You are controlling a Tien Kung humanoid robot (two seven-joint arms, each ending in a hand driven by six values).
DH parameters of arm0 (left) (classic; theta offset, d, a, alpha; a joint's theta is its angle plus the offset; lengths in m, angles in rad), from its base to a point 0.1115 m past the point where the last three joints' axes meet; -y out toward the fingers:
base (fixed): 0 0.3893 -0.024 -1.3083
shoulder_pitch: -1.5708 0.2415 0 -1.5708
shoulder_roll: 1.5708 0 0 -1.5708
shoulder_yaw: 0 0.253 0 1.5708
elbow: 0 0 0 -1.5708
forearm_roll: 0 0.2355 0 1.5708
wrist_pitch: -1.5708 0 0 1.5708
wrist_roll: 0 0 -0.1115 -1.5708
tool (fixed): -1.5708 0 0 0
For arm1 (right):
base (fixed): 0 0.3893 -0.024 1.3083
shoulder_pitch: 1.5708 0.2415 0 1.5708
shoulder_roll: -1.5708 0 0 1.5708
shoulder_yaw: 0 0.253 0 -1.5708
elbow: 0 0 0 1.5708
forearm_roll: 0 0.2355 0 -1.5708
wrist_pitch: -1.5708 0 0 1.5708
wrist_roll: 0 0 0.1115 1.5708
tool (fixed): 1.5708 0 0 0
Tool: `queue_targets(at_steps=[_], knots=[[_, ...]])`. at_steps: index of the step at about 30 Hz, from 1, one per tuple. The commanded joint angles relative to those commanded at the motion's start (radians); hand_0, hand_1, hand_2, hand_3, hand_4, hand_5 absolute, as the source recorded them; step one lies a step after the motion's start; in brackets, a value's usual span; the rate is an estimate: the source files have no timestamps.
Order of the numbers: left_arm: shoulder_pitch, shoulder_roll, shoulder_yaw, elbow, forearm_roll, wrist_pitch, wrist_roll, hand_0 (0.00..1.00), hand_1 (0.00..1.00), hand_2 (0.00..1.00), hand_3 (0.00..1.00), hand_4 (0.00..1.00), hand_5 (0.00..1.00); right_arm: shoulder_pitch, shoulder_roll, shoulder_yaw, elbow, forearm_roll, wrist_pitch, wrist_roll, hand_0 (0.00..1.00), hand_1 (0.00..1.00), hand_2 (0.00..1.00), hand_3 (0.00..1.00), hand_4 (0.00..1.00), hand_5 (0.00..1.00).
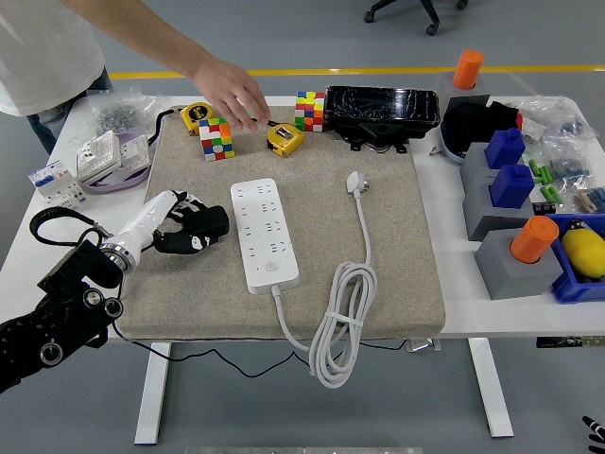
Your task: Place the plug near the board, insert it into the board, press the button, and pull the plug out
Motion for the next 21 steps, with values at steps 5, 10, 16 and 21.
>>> queue_targets(at_steps=[5,10,16,21], knots=[[0.006,0.005,-0.012,-0.003,0.022,-0.013,0.017,0.688,0.761,0.760,0.792,0.907,0.290,-0.001,0.002,0.004,0.000,-0.001,0.000,0.000,0.657,0.663,0.658,0.556,0.911,0.507],[0.023,0.010,-0.046,-0.024,0.027,-0.003,0.008,0.692,0.762,0.767,0.821,0.917,0.305,0.000,0.003,0.008,0.001,-0.002,0.000,0.001,0.657,0.662,0.659,0.556,0.911,0.507],[0.072,0.012,-0.145,-0.074,-0.045,0.061,-0.071,0.628,0.714,0.712,0.731,0.918,0.318,-0.001,0.007,0.009,-0.001,-0.003,-0.001,0.001,0.657,0.662,0.659,0.556,0.911,0.506],[0.129,0.001,-0.265,-0.112,-0.135,0.085,-0.119,0.580,0.668,0.608,0.604,0.839,0.243,-0.004,0.018,0.011,-0.006,-0.004,0.000,0.001,0.657,0.662,0.659,0.556,0.912,0.506]])
